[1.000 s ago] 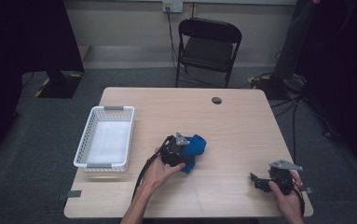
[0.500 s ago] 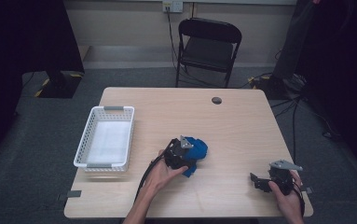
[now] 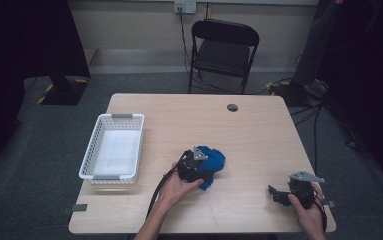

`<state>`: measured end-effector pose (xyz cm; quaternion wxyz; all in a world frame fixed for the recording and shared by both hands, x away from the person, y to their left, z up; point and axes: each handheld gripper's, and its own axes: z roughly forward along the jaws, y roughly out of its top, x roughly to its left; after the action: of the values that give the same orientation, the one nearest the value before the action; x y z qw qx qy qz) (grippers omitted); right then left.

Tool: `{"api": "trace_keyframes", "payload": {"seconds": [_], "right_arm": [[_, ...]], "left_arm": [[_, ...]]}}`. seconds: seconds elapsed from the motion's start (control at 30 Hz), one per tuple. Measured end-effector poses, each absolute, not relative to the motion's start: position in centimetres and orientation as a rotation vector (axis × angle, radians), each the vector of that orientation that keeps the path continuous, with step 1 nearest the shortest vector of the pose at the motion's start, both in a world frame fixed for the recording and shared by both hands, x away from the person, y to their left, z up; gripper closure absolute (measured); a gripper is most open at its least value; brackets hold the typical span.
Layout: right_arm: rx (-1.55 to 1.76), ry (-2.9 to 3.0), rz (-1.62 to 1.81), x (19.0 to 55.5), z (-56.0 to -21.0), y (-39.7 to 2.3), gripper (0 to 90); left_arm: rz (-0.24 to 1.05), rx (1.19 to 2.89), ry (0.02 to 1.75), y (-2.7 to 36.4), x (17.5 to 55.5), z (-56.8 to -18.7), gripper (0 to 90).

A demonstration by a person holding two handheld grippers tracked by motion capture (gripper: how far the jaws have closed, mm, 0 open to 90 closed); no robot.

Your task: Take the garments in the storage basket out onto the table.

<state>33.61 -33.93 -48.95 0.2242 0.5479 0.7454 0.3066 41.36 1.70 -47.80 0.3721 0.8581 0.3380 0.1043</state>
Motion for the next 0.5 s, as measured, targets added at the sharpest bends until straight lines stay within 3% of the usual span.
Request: {"api": "trace_keyframes", "payload": {"seconds": [0.5], "right_arm": [[1.512, 2.057, 0.846, 33.62, -48.95, -33.92, 7.2]], "left_arm": [[0.247, 2.197, 0.884, 0.82, 41.23, -48.04, 18.6]]}}
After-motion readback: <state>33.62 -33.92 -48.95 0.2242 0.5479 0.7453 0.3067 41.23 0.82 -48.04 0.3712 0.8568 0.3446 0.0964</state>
